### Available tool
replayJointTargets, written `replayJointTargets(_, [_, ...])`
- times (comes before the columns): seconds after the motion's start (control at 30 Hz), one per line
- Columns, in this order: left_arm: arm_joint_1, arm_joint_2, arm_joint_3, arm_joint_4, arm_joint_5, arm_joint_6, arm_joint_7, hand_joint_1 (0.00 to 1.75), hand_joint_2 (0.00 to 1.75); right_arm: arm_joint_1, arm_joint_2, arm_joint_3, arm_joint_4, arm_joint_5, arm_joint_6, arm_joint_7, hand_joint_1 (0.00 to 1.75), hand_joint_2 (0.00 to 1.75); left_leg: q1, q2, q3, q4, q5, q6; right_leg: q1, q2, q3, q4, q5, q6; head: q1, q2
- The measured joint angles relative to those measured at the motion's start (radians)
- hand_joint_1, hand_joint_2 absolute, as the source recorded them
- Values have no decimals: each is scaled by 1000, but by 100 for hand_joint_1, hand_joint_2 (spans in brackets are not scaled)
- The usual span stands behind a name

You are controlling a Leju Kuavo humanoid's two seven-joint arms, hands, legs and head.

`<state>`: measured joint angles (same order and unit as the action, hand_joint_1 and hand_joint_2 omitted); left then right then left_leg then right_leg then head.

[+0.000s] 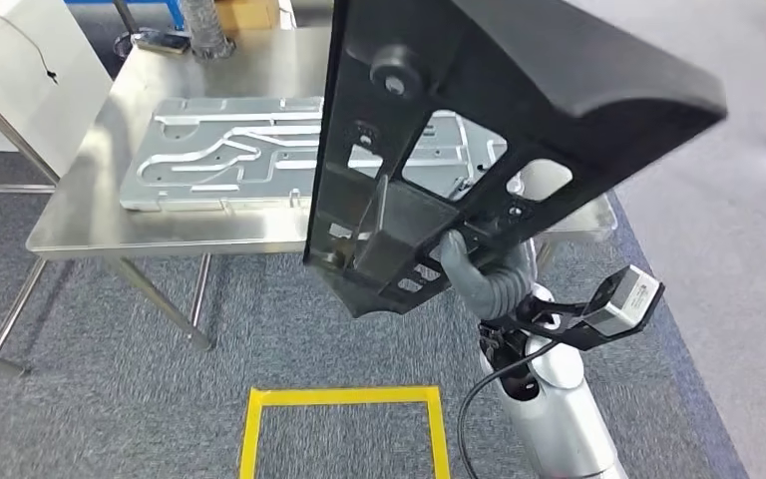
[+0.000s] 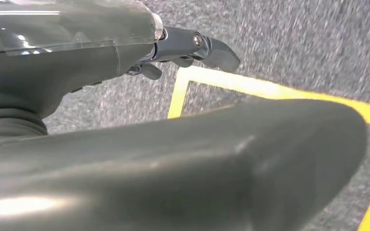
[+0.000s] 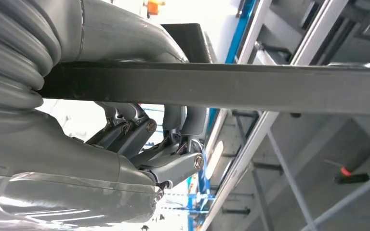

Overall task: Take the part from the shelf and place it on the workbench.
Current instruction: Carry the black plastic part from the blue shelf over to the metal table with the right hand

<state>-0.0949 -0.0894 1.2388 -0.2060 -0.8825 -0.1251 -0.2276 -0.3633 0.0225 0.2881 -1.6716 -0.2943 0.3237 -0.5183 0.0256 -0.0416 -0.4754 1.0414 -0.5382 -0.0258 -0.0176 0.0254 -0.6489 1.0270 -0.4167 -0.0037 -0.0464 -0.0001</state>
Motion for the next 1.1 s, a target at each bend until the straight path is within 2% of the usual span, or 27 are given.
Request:
replayJointTargets(0.07, [-1, -3, 0, 0, 0, -1, 0, 0, 0, -9, 0, 2, 0, -2, 3, 6, 161, 175, 1, 20, -58, 97, 1, -7, 0, -8, 32, -11, -16, -13, 0, 0])
replayJointTargets(0.13, [0, -4, 1, 0, 0, -1, 0, 0, 0, -12, -1, 6, 2, -3, 4, 9, 161, 175, 1, 30, -146, 208, -40, -11, 3, -12, 60, -15, -37, -19, 0, 0])
replayJointTargets(0.17, [2, -4, 2, 0, 0, -1, 0, 0, 0, -12, -2, 7, 3, -3, 4, 10, 161, 175, 1, 31, -183, 237, -67, -11, 4, -13, 75, -16, -49, -20, 0, 0])
replayJointTargets(0.2, [4, -4, 2, 0, 0, -2, 0, 0, 0, -12, -3, 8, 5, -3, 4, 10, 161, 175, 0, 32, -208, 240, -84, -9, 5, -13, 91, -16, -63, -20, 0, 0])
replayJointTargets(0.23, [6, -4, 3, 0, 0, -3, 0, 0, 0, -12, -4, 9, 6, -3, 3, 10, 161, 175, -1, 32, -220, 216, -78, -5, 6, -13, 110, -16, -77, -20, 0, 0])
replayJointTargets(0.27, [6, -4, 3, 0, 0, -3, 0, 0, 0, -12, -5, 10, 8, -3, 2, 9, 161, 175, -3, 33, -222, 169, -43, 2, 7, -13, 129, -16, -91, -19, 0, 0])
replayJointTargets(0.33, [9, -4, 3, 0, 0, -5, -1, 0, 0, -12, -6, 11, 11, -3, 0, 8, 161, 175, -11, 36, -217, 56, 86, 17, 9, -12, 160, -17, -119, -14, 0, 0])
replayJointTargets(0.37, [10, -3, 4, 0, 0, -5, -2, 0, 0, -13, -7, 12, 12, -2, -1, 6, 161, 175, -15, 37, -213, 18, 138, 22, 10, -11, 170, -18, -131, -9, 0, 0])
replayJointTargets(0.4, [11, -3, 5, 0, 0, -6, -3, 0, 0, -13, -7, 14, 13, -1, -3, 5, 161, 175, -19, 37, -211, -4, 167, 27, 11, -10, 179, -18, -139, -2, 0, 0])
replayJointTargets(0.47, [10, -2, 6, 0, 0, -7, -6, 0, 0, -16, -9, 15, 13, 2, -9, 1, 161, 175, -19, 35, -197, -14, 162, 33, 12, -10, 188, -11, -141, 11, 0, 0])
replayJointTargets(0.5, [8, -3, 6, 0, 0, -7, -7, 0, 0, -18, -9, 15, 12, 3, -14, -2, 161, 175, -17, 34, -187, -19, 156, 38, 11, -11, 182, 12, -135, 16, 0, 0])
replayJointTargets(0.53, [7, -3, 6, 0, 0, -8, -8, 0, 0, -20, -10, 15, 11, 4, -18, -6, 161, 175, -15, 32, -175, -24, 150, 43, 11, -12, 161, 52, -131, 20, 0, 0])
replayJointTargets(0.57, [6, -2, 7, 0, -1, -8, -9, 0, 0, -21, -12, 15, 10, 6, -24, -11, 161, 175, -13, 31, -162, -28, 143, 47, 9, -14, 126, 110, -135, 23, 0, 0])
replayJointTargets(0.6, [6, -2, 7, 0, -1, -8, -10, 0, 0, -21, -15, 14, 10, 8, -30, -16, 161, 175, -14, 31, -151, -30, 134, 50, 8, -15, 82, 173, -150, 27, 0, 0])
replayJointTargets(0.63, [7, -2, 8, 0, -1, -8, -11, 0, 0, -20, -18, 13, 9, 12, -36, -21, 161, 175, -14, 30, -140, -31, 123, 51, 7, -15, 36, 226, -177, 30, 0, 0])
replayJointTargets(0.67, [7, -2, 9, 0, -1, -8, -11, 0, 0, -20, -21, 10, 8, 18, -44, -28, 161, 175, -14, 29, -128, -31, 112, 51, 6, -15, -1, 259, -208, 33, 0, 0])
replayJointTargets(0.7, [8, -2, 9, 0, -1, -8, -12, 0, 0, -19, -25, 5, 4, 28, -56, -36, 161, 175, -14, 27, -113, -31, 100, 51, 5, -16, -27, 265, -228, 36, 0, 0])
replayJointTargets(0.73, [8, -2, 10, 0, -2, -8, -12, 0, 0, -20, -28, -2, -1, 42, -71, -44, 161, 175, -15, 25, -97, -31, 87, 51, 5, -16, -39, 244, -227, 37, 0, 0])
replayJointTargets(0.77, [8, -2, 10, 0, -2, -8, -13, 0, 0, -22, -32, -11, -8, 64, -92, -51, 161, 175, -15, 23, -79, -31, 74, 50, 5, -17, -40, 199, -199, 35, 0, 0])
replayJointTargets(0.83, [10, -3, 10, 0, -3, -9, -14, 0, 0, -35, -40, -35, -22, 134, -154, -58, 161, 175, -16, 20, -50, -29, 47, 44, 9, -18, -30, 78, -71, 25, 0, 0])
replayJointTargets(0.87, [10, -4, 10, 0, -3, -10, -15, 0, 0, -47, -44, -50, -25, 184, -195, -55, 161, 175, -18, 18, -40, -28, 34, 39, 12, -18, -26, 36, -19, 19, 0, 0])
replayJointTargets(0.9, [10, -4, 11, 0, -3, -11, -17, 0, 0, -65, -47, -65, -26, 242, -238, -45, 161, 175, -19, 18, -32, -28, 25, 33, 15, -17, -25, 11, 16, 12, 0, 0])
replayJointTargets(1.0, [6, -2, 13, 0, -3, -17, -21, 0, 0, -158, -57, -108, 1, 465, -390, 23, 161, 175, -21, 20, -27, -4, 24, 17, 13, -13, -6, -3, 13, -7, 0, 0])
replayJointTargets(1.03, [4, -1, 13, 0, -3, -19, -24, 0, 0, -199, -61, -116, 26, 556, -447, 52, 161, 175, -20, 23, -42, 27, 25, 13, 11, -12, 6, -8, 8, -14, -1, 0])
replayJointTargets(1.1, [0, 1, 13, 0, -6, -23, -29, 0, 0, -281, -69, -120, 104, 763, -556, 119, 161, 175, -16, 28, -104, 130, 3, 4, 9, -13, 29, -14, -4, -22, -1, 0])
